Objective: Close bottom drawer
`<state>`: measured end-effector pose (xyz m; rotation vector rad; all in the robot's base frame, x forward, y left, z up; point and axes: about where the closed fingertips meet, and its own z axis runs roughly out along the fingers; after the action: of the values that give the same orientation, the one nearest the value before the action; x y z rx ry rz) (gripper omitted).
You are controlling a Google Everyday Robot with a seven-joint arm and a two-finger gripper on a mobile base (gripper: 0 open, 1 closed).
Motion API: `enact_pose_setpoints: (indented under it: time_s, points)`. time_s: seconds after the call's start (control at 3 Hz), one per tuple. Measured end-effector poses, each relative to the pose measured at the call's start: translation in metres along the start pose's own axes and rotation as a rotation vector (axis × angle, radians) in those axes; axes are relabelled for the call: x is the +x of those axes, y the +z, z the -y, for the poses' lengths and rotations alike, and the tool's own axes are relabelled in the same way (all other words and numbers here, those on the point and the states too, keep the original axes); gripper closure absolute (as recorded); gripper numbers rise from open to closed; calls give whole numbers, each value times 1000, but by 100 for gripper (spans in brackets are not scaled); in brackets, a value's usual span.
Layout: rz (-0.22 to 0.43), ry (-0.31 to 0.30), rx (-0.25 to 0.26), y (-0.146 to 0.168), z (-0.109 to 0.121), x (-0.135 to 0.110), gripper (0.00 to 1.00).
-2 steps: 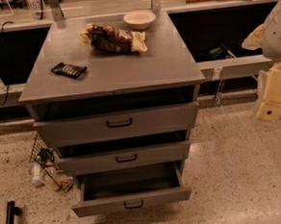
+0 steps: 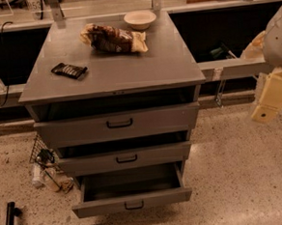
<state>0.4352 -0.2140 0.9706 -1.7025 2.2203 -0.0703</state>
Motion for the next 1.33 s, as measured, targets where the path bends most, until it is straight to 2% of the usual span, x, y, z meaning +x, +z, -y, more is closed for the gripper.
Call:
enact_pose_setpoints:
  time_s: [0.33,0.67,1.0,1.33]
  points:
    - [72,-35,-20,27,-20,-7,42]
    - [190,-103,-107,131,-60,-11,72]
    - [256,-178,-176,233,-85,-19,95]
    - [270,-209,-163,342,-76,-42,100]
